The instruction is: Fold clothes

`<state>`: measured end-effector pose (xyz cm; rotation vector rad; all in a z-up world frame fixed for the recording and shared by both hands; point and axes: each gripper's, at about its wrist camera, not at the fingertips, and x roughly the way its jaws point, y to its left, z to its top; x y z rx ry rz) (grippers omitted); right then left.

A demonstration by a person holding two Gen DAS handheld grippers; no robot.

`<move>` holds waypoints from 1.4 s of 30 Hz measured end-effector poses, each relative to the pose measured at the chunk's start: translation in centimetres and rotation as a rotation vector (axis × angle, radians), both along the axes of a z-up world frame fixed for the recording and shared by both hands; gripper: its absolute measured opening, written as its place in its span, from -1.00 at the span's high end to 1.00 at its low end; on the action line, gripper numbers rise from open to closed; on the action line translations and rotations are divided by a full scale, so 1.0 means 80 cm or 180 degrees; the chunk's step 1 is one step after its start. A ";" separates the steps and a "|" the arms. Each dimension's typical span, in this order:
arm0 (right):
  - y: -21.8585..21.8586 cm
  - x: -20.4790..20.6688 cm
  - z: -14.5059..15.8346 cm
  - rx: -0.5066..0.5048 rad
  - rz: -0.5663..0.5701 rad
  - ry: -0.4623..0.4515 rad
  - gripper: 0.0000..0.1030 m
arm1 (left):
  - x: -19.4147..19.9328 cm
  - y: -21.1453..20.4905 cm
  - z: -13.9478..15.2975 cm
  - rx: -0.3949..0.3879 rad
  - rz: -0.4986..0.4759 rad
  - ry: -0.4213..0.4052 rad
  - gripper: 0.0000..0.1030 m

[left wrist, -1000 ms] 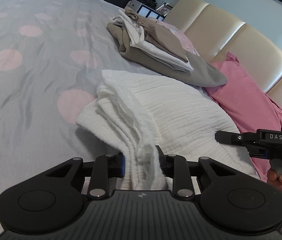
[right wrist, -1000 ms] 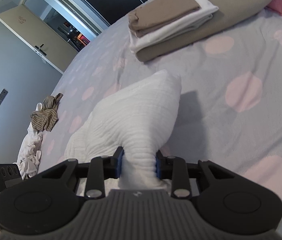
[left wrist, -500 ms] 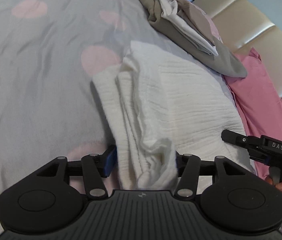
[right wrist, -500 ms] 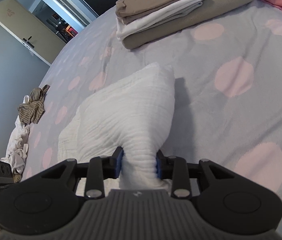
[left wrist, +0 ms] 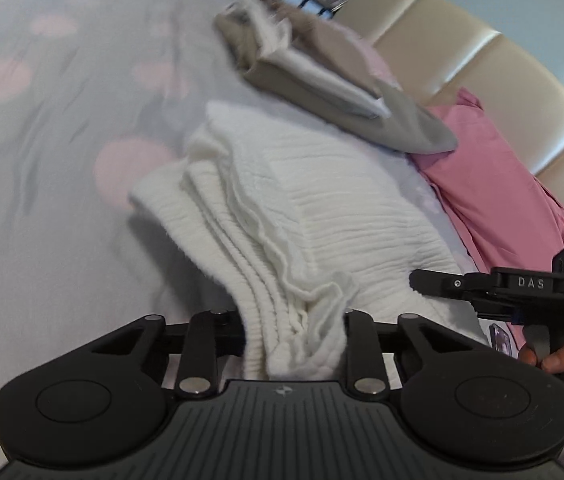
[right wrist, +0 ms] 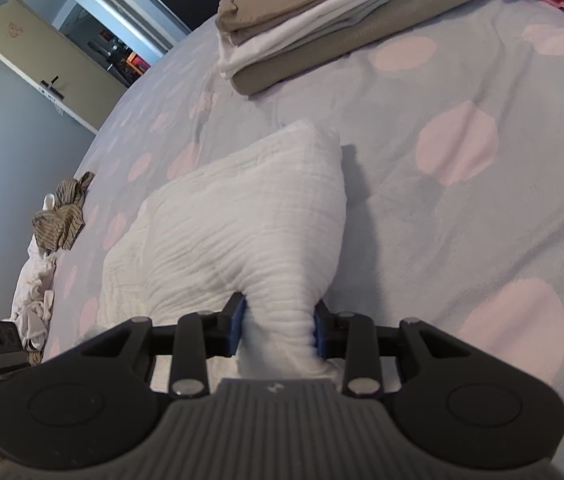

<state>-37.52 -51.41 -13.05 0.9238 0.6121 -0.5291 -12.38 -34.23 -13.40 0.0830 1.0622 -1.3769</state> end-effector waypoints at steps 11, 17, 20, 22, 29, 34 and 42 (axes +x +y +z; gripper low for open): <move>-0.039 -0.045 0.062 -0.0102 -0.0233 -0.0322 0.35 | -0.022 -0.053 0.065 -0.0441 -0.0158 -0.0041 0.56; -0.094 -0.083 0.095 -0.0247 -0.0343 -0.0341 0.35 | -0.055 -0.122 0.080 -0.0604 -0.0268 -0.0015 0.56; -0.122 -0.105 0.099 -0.0296 -0.0468 -0.0368 0.35 | -0.070 -0.162 0.081 -0.0656 -0.0329 0.0034 0.56; -0.140 -0.120 0.096 -0.0309 -0.0532 -0.0389 0.35 | -0.080 -0.188 0.080 -0.0692 -0.0391 0.0025 0.56; -0.204 -0.172 0.085 -0.0354 -0.0756 -0.0460 0.35 | -0.118 -0.271 0.065 -0.0716 -0.0576 0.0061 0.56; -0.247 -0.205 0.075 -0.0392 -0.0903 -0.0490 0.35 | -0.137 -0.314 0.041 -0.0700 -0.0643 0.0132 0.56; -0.287 -0.221 0.057 -0.0562 -0.0937 -0.0457 0.35 | -0.148 -0.356 0.015 -0.0701 -0.0681 0.0165 0.56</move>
